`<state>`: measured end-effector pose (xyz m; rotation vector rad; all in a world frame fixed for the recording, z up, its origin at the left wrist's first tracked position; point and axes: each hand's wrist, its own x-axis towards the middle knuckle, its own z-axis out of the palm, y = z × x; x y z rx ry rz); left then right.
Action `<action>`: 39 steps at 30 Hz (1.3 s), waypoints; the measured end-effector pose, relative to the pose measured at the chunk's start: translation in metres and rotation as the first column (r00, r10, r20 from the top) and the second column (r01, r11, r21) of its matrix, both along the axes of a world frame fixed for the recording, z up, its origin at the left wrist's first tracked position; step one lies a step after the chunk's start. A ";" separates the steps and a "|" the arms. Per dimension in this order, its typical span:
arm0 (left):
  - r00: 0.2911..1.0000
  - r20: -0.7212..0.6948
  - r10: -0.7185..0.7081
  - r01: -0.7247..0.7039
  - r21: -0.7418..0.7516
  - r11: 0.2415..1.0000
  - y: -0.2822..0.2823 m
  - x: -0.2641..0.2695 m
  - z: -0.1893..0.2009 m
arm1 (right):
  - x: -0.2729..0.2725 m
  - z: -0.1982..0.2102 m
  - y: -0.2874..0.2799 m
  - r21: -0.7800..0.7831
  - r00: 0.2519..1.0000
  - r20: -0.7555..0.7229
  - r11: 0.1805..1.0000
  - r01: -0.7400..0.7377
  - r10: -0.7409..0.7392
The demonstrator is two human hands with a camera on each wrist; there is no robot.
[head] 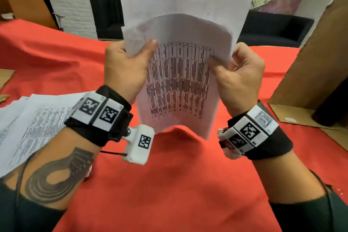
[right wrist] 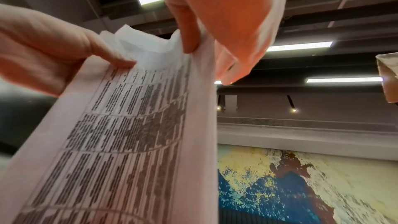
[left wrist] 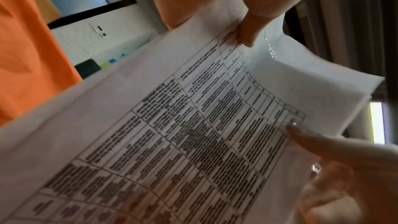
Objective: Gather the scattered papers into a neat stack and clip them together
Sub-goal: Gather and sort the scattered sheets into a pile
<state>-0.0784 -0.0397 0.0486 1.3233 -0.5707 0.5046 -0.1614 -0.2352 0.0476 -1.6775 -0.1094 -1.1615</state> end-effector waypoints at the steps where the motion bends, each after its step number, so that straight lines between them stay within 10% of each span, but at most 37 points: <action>1: 1.000 -0.001 -0.026 0.026 -0.009 1.000 0.004 0.003 0.004 | 0.000 0.006 -0.002 0.009 0.999 0.014 0.999 -0.034 0.033; 6: 0.988 -0.020 -0.153 0.153 0.222 0.963 0.019 0.010 0.008 | 0.001 0.031 -0.020 0.155 0.971 0.038 0.959 -0.239 0.236; 11: 0.919 -0.213 -0.331 0.365 0.144 0.920 0.014 0.017 -0.029 | 0.021 0.004 -0.021 0.349 0.943 -0.118 0.902 -0.253 0.310; 15: 0.944 -0.304 -0.127 0.189 0.183 0.965 0.001 0.025 -0.062 | 0.036 -0.036 -0.007 0.162 0.918 -0.352 0.978 -0.133 0.183; 19: 0.984 -0.164 0.064 -0.029 0.209 0.978 -0.003 0.024 -0.053 | 0.039 -0.041 0.002 0.178 0.948 -0.275 0.977 -0.116 0.162; 27: 0.956 -0.264 -0.129 0.164 0.114 0.980 0.010 0.033 -0.054 | 0.036 -0.051 0.000 0.234 0.978 -0.201 0.972 -0.015 0.064; 36: 0.974 -0.211 0.086 -0.021 0.296 0.955 0.003 0.025 -0.061 | 0.044 -0.058 0.008 0.223 0.953 -0.300 0.975 0.018 0.051; 39: 0.976 -0.140 0.167 -0.090 0.441 0.893 0.008 0.028 -0.063 | 0.034 -0.037 0.002 -0.096 0.908 -0.232 0.937 0.335 -0.349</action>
